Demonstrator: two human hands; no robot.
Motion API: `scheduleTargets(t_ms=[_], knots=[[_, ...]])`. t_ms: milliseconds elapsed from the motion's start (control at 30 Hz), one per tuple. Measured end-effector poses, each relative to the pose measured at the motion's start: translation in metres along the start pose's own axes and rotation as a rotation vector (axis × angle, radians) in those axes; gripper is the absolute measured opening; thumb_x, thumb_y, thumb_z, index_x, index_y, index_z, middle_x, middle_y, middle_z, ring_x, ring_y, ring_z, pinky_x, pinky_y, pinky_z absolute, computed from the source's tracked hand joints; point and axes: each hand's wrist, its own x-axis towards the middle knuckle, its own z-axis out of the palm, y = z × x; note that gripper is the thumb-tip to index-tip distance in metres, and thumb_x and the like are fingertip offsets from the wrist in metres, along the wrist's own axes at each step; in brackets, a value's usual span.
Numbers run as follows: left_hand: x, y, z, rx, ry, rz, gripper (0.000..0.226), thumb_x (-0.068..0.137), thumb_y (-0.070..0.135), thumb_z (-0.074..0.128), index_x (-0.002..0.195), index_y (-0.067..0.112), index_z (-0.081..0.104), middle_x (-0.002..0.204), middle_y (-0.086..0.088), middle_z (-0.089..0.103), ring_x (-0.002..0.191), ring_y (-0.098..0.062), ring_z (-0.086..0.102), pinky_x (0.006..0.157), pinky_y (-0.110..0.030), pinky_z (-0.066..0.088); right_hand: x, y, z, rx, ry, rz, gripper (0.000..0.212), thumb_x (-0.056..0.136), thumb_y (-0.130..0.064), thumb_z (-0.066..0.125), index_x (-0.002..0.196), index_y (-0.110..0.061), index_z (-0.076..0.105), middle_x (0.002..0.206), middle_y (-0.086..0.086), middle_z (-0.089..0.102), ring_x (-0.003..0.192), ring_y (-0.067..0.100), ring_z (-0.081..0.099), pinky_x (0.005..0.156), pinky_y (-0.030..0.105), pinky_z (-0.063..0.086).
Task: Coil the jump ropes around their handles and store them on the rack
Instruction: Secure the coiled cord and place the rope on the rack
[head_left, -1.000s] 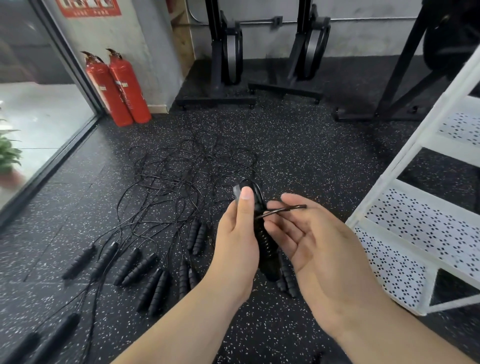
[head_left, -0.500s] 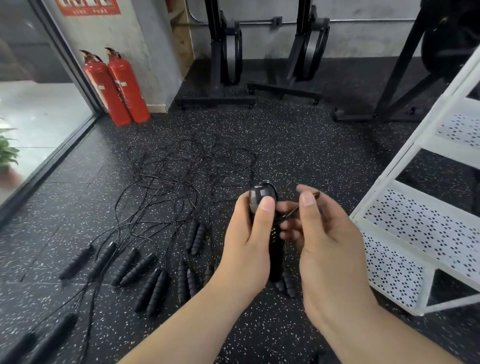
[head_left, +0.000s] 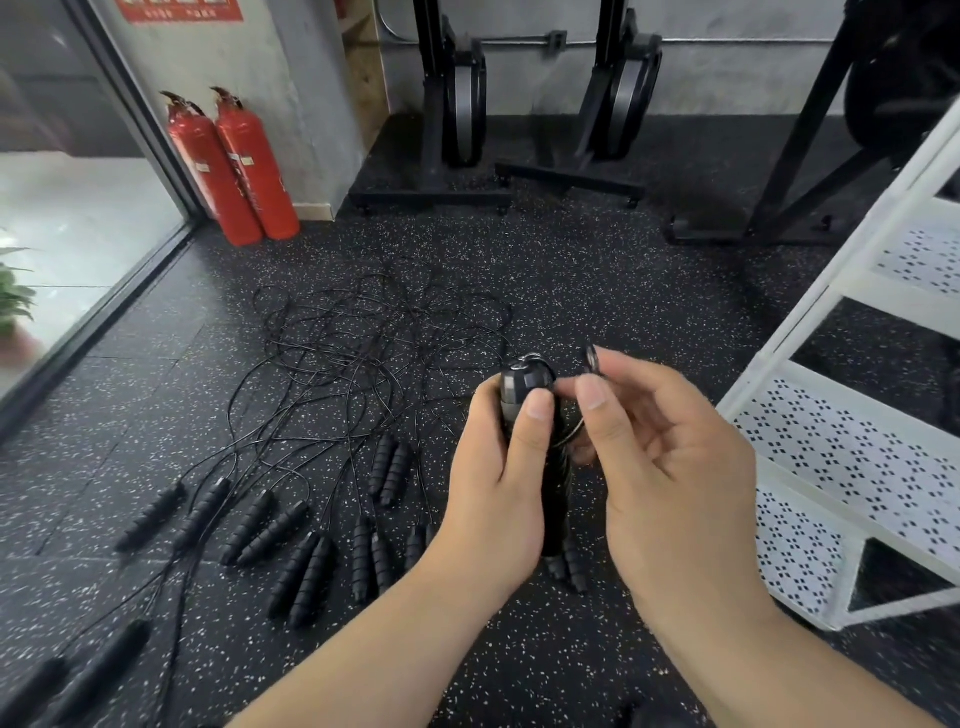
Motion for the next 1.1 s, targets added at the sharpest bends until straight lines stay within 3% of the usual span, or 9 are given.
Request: scheduleTargets(t_ms=[233,333,467,600,800,867,967,1100], knots=[[0.002,-0.002,-0.001,0.03,0.054,0.039,0.035,0.106,0.052,0.049,0.125,0.025,0.059,0.107,0.015,0.071,0.098,-0.004,0.066,0.089,-0.029,0.053,-0.004,0.006,0.003,-0.39,-0.112,-0.196,0.034,0.11,-0.035,0.05,0.136,-0.031,0.071,0.113,-0.021,0.064,0.107,-0.004,0.065,0.086,0.004,0.045],[0.002,-0.003,-0.003,0.032,0.079,0.029,0.036,0.104,0.054,0.048,0.124,0.027,0.058,0.107,0.016,0.071,0.099,-0.002,0.067,0.088,-0.023,0.052,-0.002,0.005,0.001,-0.396,-0.122,-0.209,0.031,0.108,-0.031,0.057,0.136,-0.033,0.071,0.108,-0.02,0.067,0.099,0.0,0.069,0.081,0.007,0.049],[0.005,0.0,-0.007,0.069,0.099,0.061,0.044,0.099,0.055,0.047,0.128,0.023,0.057,0.108,0.023,0.07,0.1,0.002,0.066,0.085,-0.014,0.048,0.006,0.003,-0.003,-0.253,-0.111,-0.08,0.03,0.1,-0.026,0.072,0.13,-0.031,0.076,0.103,-0.02,0.078,0.086,0.001,0.076,0.077,0.011,0.057],[0.008,0.001,-0.011,0.1,0.089,0.094,0.05,0.098,0.055,0.045,0.131,0.019,0.055,0.107,0.03,0.067,0.099,0.008,0.063,0.084,-0.009,0.045,0.009,0.009,-0.005,-0.451,-0.176,-0.199,0.028,0.103,-0.025,0.07,0.129,-0.031,0.077,0.1,-0.022,0.074,0.092,0.002,0.073,0.079,0.016,0.056],[0.009,0.004,-0.014,0.144,0.059,0.089,0.044,0.098,0.055,0.045,0.131,0.027,0.053,0.108,0.031,0.065,0.1,0.01,0.062,0.084,-0.006,0.043,0.007,0.011,-0.006,-0.551,-0.216,-0.337,0.028,0.108,-0.02,0.062,0.133,-0.025,0.074,0.094,-0.019,0.066,0.083,0.0,0.064,0.07,0.008,0.043],[0.008,0.004,-0.015,0.166,0.052,0.09,0.038,0.098,0.056,0.045,0.129,0.035,0.05,0.112,0.031,0.064,0.103,0.009,0.062,0.086,-0.006,0.043,0.008,0.011,-0.007,-0.517,-0.234,-0.275,0.029,0.108,-0.023,0.061,0.132,-0.029,0.075,0.096,-0.02,0.07,0.086,0.002,0.068,0.073,0.014,0.051],[0.006,0.004,-0.016,0.231,0.021,0.101,0.037,0.098,0.058,0.046,0.13,0.04,0.045,0.111,0.028,0.065,0.108,0.008,0.061,0.087,-0.005,0.042,0.014,0.01,-0.009,-0.354,-0.24,-0.039,0.024,0.103,-0.026,0.068,0.123,-0.034,0.079,0.098,-0.021,0.078,0.085,0.004,0.076,0.08,0.027,0.062],[0.005,0.003,-0.019,0.293,0.001,0.138,0.034,0.1,0.055,0.047,0.131,0.042,0.043,0.112,0.022,0.063,0.108,0.004,0.061,0.086,-0.006,0.042,0.018,0.007,-0.009,-0.134,-0.21,0.141,0.01,0.098,-0.019,0.077,0.105,-0.025,0.08,0.08,-0.005,0.079,0.07,0.013,0.077,0.069,0.026,0.062]])
